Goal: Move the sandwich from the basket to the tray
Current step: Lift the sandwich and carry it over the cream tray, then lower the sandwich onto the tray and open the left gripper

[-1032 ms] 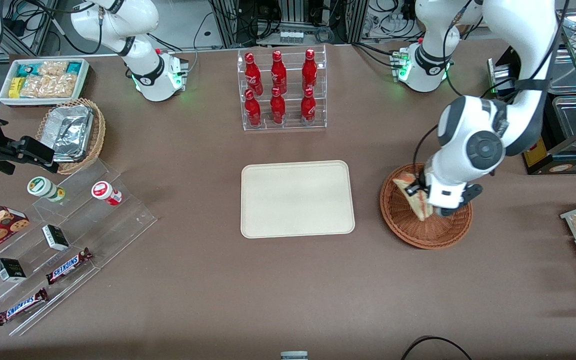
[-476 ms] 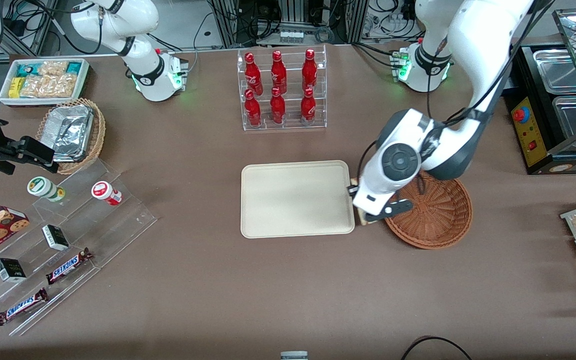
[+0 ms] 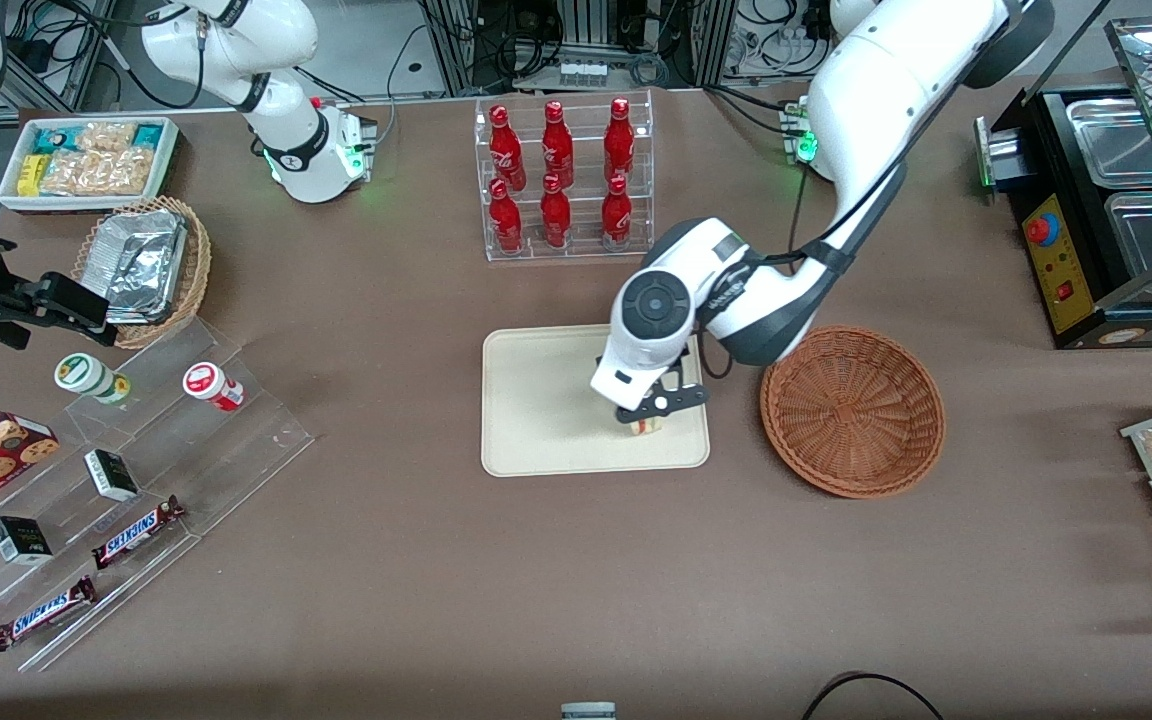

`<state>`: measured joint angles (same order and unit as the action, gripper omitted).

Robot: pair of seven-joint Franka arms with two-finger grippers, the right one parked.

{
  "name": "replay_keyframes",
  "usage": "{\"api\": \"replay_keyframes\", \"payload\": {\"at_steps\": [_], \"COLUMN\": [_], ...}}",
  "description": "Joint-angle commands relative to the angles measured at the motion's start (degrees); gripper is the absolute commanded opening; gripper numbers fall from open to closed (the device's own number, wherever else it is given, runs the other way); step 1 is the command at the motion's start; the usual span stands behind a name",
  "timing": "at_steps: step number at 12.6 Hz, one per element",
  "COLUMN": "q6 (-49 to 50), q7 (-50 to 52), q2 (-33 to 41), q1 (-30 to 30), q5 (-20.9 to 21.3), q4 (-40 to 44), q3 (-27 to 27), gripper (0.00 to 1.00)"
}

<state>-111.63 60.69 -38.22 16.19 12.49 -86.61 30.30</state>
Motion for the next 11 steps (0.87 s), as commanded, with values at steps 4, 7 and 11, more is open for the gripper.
{"api": "replay_keyframes", "payload": {"at_steps": [4, 7, 11], "q6": [1.85, 1.07, -0.69], "q7": [8.3, 8.56, 8.83], "q2": [-9.85, -10.73, -11.35], "q1": [4.81, 4.82, 5.51], "q5": [9.04, 8.69, 8.16], "q4": [10.75, 10.76, 10.67], "q3": [0.02, 0.11, 0.46], "gripper": [0.13, 0.13, 0.13]}}
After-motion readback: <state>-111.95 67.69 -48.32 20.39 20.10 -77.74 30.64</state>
